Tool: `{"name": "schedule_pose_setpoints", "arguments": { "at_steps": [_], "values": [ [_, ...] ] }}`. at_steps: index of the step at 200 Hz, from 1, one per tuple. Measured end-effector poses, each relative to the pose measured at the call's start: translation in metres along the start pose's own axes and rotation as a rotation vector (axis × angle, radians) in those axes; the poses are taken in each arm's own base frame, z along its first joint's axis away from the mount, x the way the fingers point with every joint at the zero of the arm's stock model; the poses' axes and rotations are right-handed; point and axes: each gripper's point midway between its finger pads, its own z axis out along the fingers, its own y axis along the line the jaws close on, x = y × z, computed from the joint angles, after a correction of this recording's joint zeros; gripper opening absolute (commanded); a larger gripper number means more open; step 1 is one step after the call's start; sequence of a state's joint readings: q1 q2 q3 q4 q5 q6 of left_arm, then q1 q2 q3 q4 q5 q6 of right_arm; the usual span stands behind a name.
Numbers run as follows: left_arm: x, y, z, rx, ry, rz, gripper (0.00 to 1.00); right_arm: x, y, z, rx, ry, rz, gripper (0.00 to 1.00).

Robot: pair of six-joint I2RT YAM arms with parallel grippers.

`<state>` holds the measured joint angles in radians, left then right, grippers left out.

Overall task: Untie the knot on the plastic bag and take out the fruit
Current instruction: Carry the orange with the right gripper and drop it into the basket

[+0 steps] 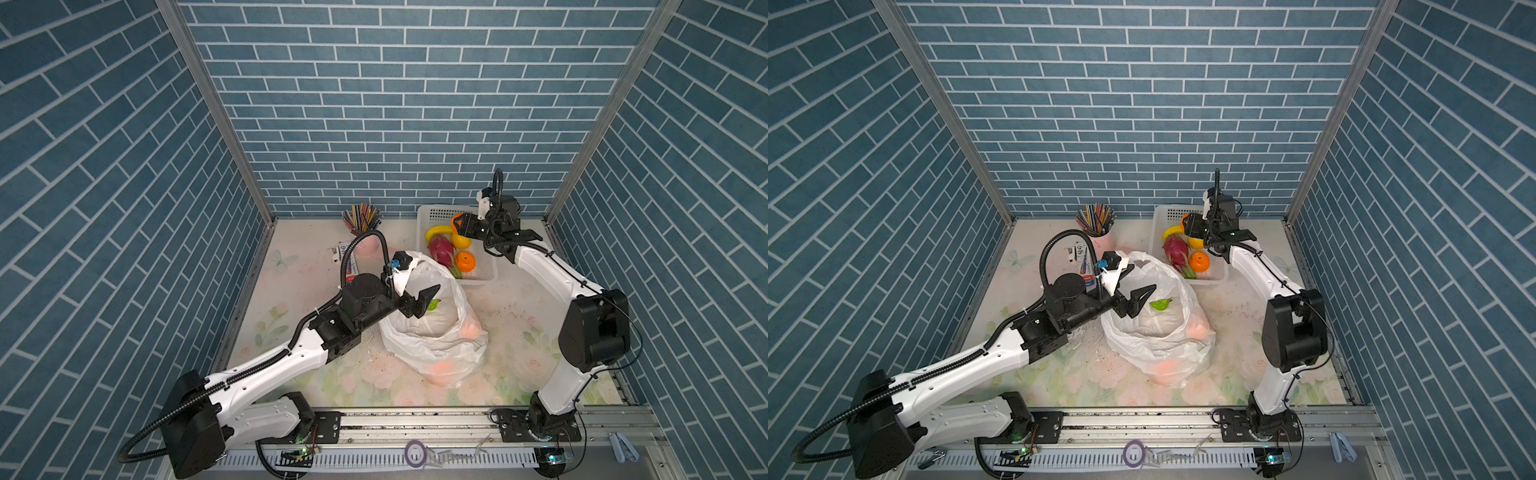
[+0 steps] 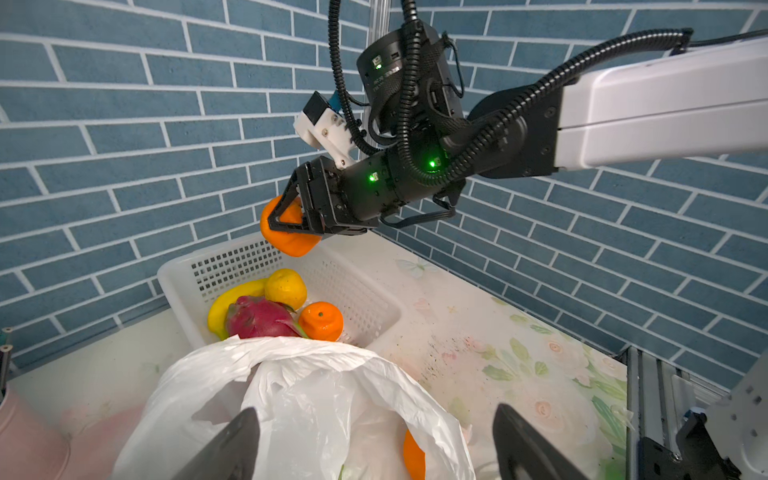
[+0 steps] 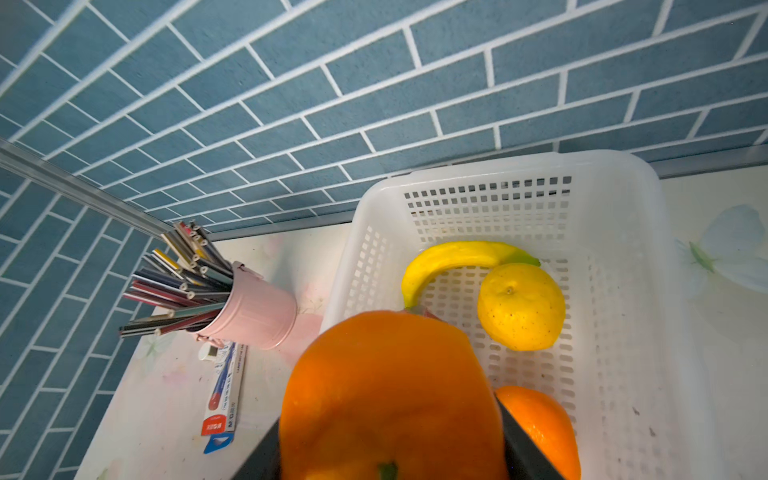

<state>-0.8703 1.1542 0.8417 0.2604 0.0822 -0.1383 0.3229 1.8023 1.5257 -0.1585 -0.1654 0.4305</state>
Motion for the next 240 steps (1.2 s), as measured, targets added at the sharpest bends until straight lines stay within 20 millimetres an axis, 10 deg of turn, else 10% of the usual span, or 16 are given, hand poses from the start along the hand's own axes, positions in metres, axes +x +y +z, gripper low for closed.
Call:
{"name": "schedule_pose_setpoints", "arguments": {
  "at_steps": [164, 240],
  "values": [
    [0.016, -0.016, 0.062, -0.056, 0.182, -0.124, 0.88, 0.029, -0.042, 0.174, -0.032, 0.117, -0.033, 0.56],
    [0.027, -0.014, 0.067, -0.078, 0.202, -0.124, 0.88, 0.027, -0.030, 0.192, -0.122, 0.118, -0.059, 0.80]
  ]
}}
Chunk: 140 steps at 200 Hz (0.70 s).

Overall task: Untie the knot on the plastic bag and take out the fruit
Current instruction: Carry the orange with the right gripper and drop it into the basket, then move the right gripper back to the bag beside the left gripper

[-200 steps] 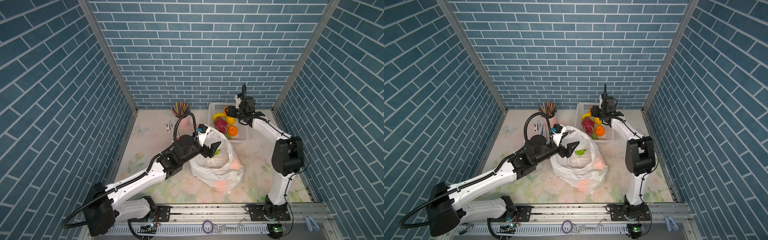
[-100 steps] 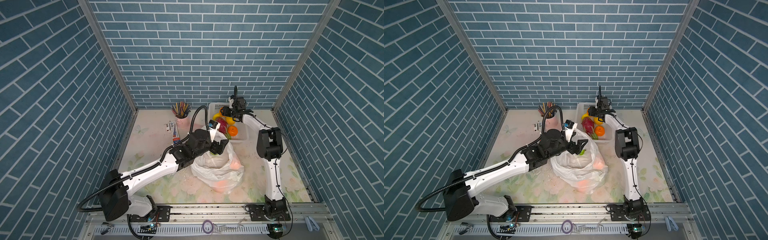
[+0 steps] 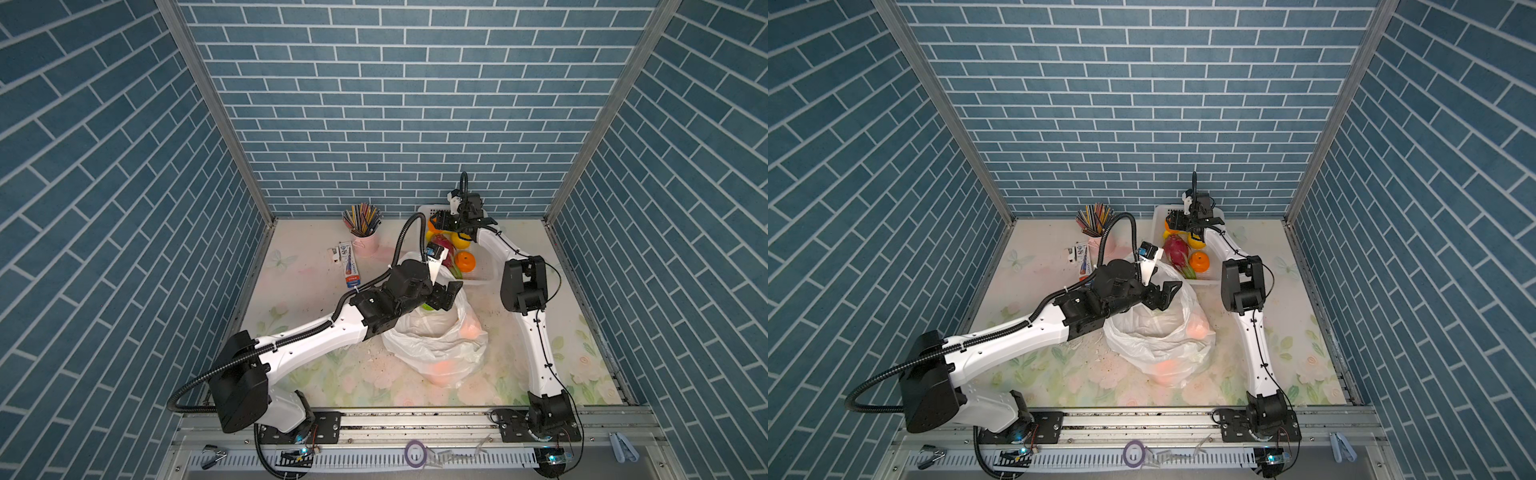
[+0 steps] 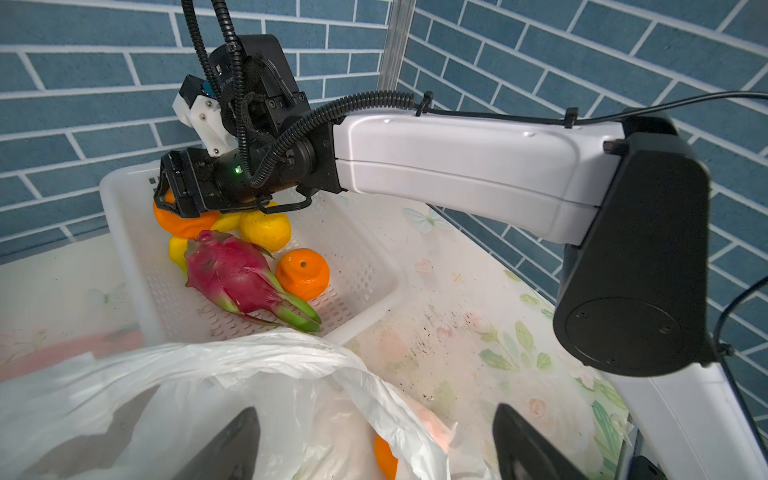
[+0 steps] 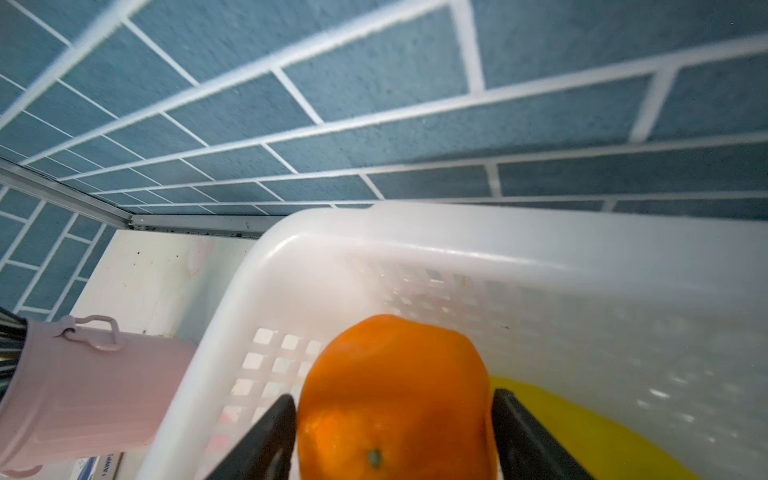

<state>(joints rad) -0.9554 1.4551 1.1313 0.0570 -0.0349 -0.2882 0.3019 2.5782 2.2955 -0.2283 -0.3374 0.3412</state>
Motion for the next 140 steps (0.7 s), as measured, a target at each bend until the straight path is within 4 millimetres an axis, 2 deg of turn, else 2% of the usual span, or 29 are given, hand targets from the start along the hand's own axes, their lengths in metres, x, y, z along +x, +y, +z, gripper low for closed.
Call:
{"name": "schedule_pose_setpoints", "arguments": {
  "at_steps": [35, 61, 87, 117, 140],
  "values": [
    [0.000, 0.001, 0.000, -0.006, -0.002, 0.007, 0.88, 0.003, -0.001, -0.005, 0.018, 0.023, -0.019, 0.81],
    [0.000, 0.004, 0.000, -0.019, -0.004, 0.006, 0.87, 0.006, 0.002, -0.026, 0.043, 0.053, -0.014, 0.81],
    [0.007, 0.010, -0.003, -0.052, 0.008, -0.001, 0.87, -0.005, 0.019, -0.069, 0.052, 0.042, -0.017, 0.81],
    [0.015, 0.013, -0.010, -0.080, 0.035, -0.009, 0.83, -0.030, 0.049, -0.141, 0.049, -0.043, -0.043, 0.81],
    [0.020, 0.012, -0.014, -0.084, 0.053, -0.024, 0.79, -0.034, 0.066, -0.194, 0.055, -0.109, -0.062, 0.81]
  ]
}}
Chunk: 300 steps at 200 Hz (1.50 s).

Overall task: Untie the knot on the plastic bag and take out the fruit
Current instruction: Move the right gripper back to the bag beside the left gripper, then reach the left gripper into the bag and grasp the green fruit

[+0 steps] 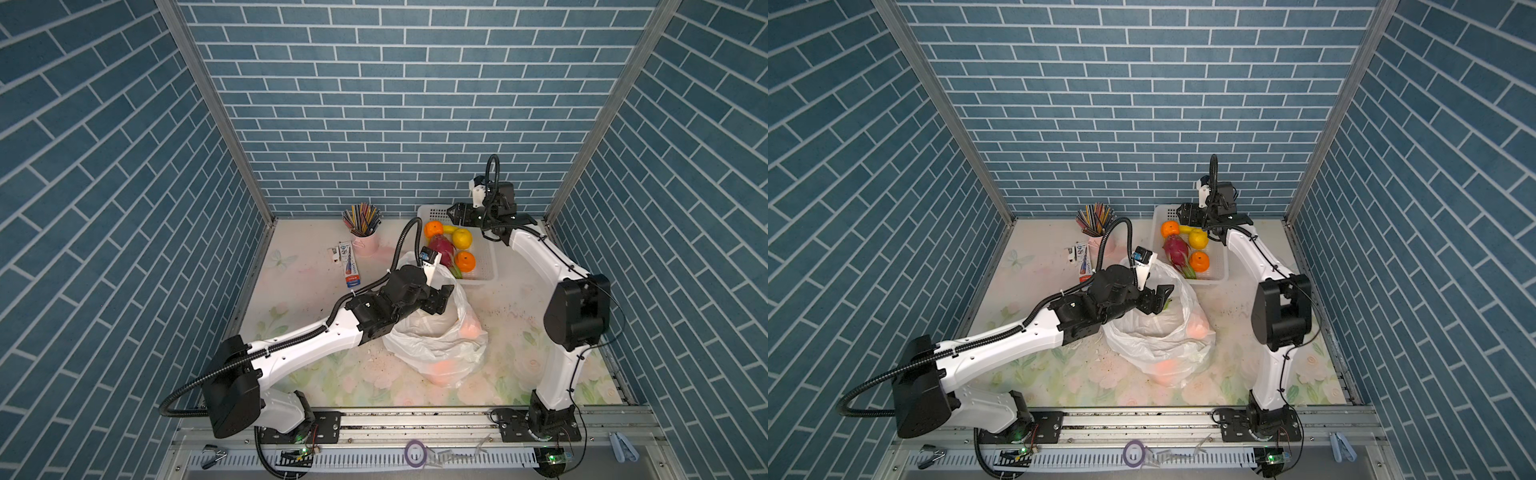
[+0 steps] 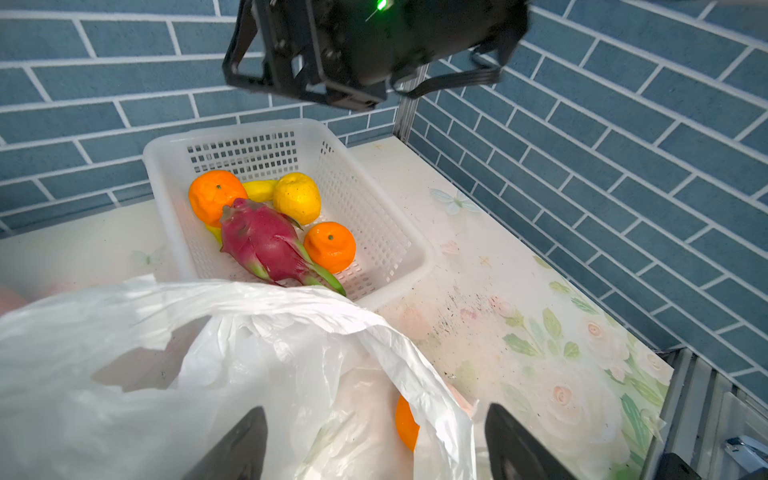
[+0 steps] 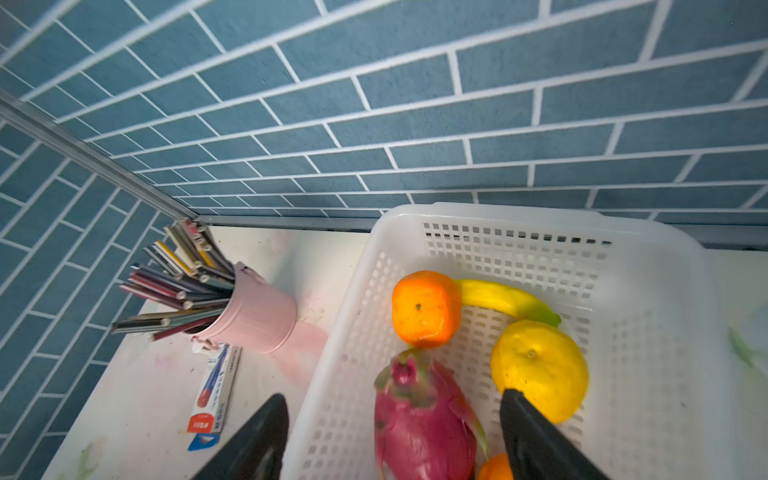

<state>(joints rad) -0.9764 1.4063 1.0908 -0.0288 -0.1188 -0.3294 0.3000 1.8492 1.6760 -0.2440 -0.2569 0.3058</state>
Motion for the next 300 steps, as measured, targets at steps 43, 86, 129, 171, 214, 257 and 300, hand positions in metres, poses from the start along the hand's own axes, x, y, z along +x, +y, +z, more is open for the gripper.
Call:
{"name": "schedule_pose_setpoints", "arguments": {
  "at_steps": [43, 86, 129, 171, 214, 257, 300],
  "values": [
    [0.026, 0.000, 0.000, -0.005, 0.064, -0.008, 0.74, 0.026, 0.014, -0.082, 0.014, -0.051, -0.010, 0.81],
    [0.038, 0.004, 0.000, -0.019, 0.103, -0.003, 0.71, 0.095, 0.037, -0.145, 0.002, -0.033, 0.014, 0.80],
    [0.050, 0.005, 0.004, -0.014, 0.131, 0.001, 0.70, 0.165, 0.068, -0.164, -0.075, 0.080, 0.064, 0.80],
    [0.078, 0.007, 0.018, -0.007, 0.191, -0.004, 0.69, 0.225, 0.060, -0.156, -0.027, 0.223, 0.122, 0.79],
    [0.109, 0.009, 0.039, -0.008, 0.264, -0.003, 0.70, 0.244, 0.055, -0.146, 0.002, 0.285, 0.141, 0.47],
    [0.134, 0.018, 0.064, -0.067, 0.329, -0.018, 0.69, 0.253, 0.061, -0.139, -0.011, 0.321, 0.142, 0.26],
    [0.132, 0.031, 0.085, -0.166, 0.306, -0.030, 0.70, 0.251, 0.064, -0.139, -0.019, 0.315, 0.139, 0.14]
  ]
}}
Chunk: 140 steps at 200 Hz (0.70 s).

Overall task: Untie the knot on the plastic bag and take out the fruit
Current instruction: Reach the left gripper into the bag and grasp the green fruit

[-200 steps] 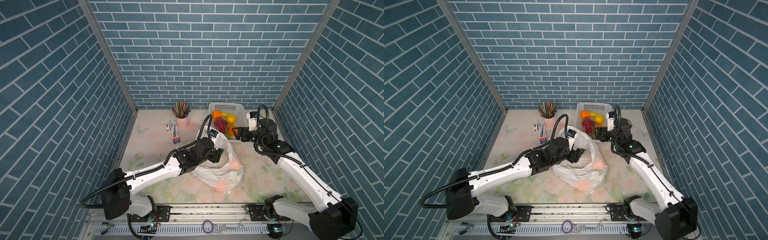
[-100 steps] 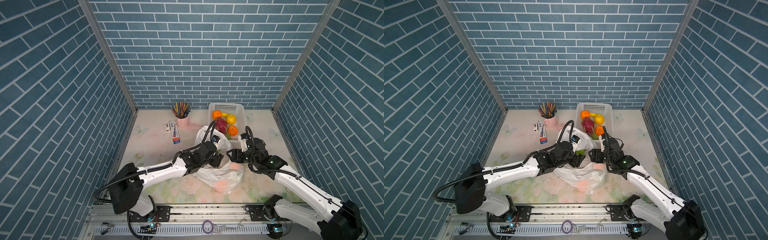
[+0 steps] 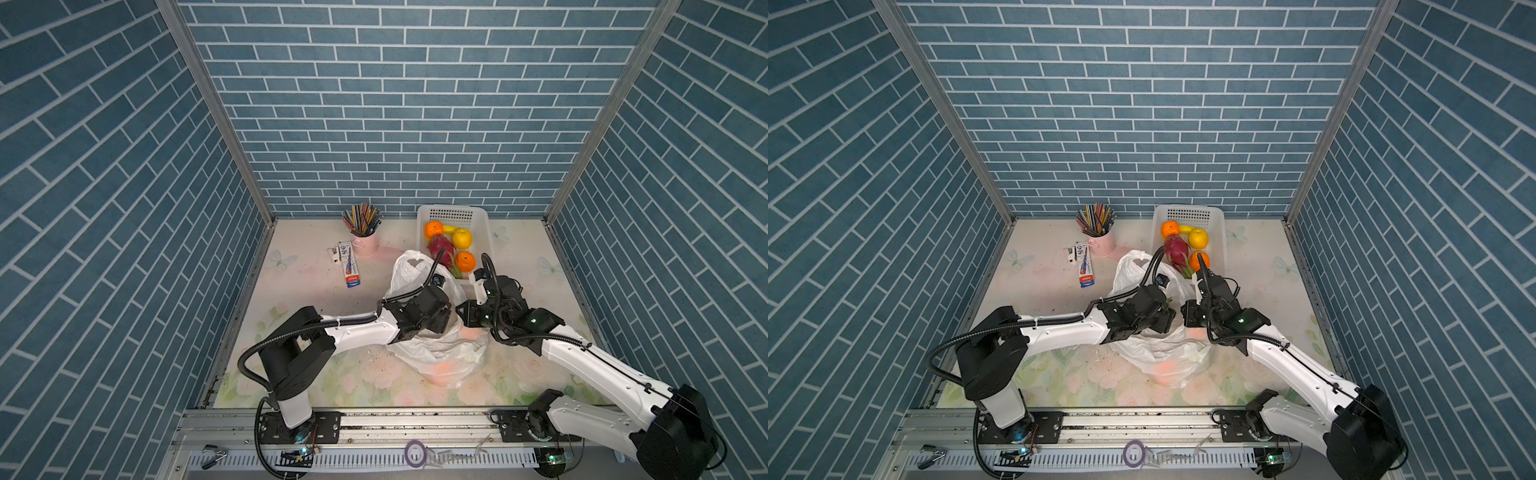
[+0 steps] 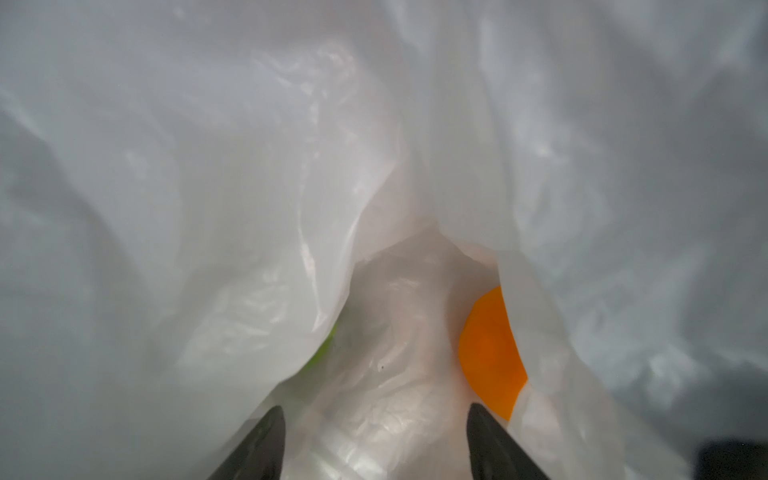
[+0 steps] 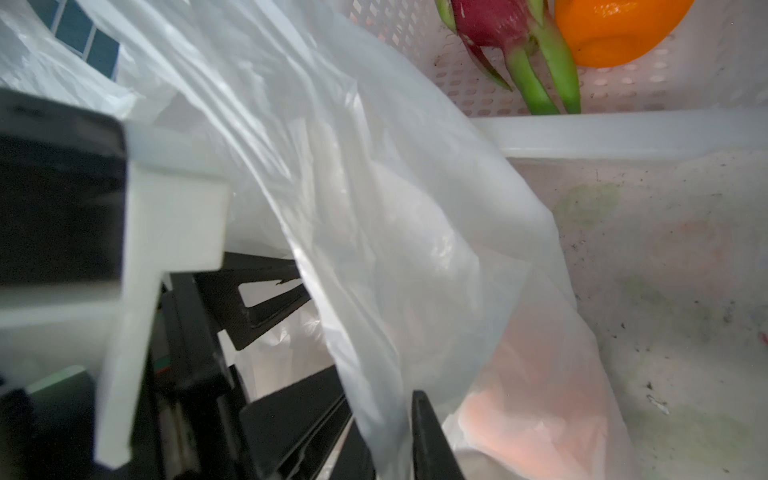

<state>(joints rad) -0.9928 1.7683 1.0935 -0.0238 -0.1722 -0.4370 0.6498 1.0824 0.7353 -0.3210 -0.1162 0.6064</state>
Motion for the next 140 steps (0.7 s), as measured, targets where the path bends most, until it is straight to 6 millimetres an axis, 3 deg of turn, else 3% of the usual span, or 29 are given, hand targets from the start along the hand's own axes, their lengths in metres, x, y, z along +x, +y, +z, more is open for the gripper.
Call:
{"name": "schedule_pose_setpoints", "arguments": {
  "at_steps": [56, 105, 140],
  "values": [
    [-0.014, 0.020, 0.022, -0.076, -0.039, 0.031, 0.73, -0.004, 0.008, -0.004, -0.029, -0.014, 0.001, 0.11],
    [-0.026, 0.025, 0.048, -0.087, -0.055, 0.134, 0.77, -0.003, 0.011, -0.004, -0.045, -0.009, 0.006, 0.11],
    [-0.017, 0.032, 0.067, -0.118, -0.039, 0.194, 0.77, -0.002, 0.013, -0.003, -0.051, -0.004, 0.006, 0.11]
  ]
}}
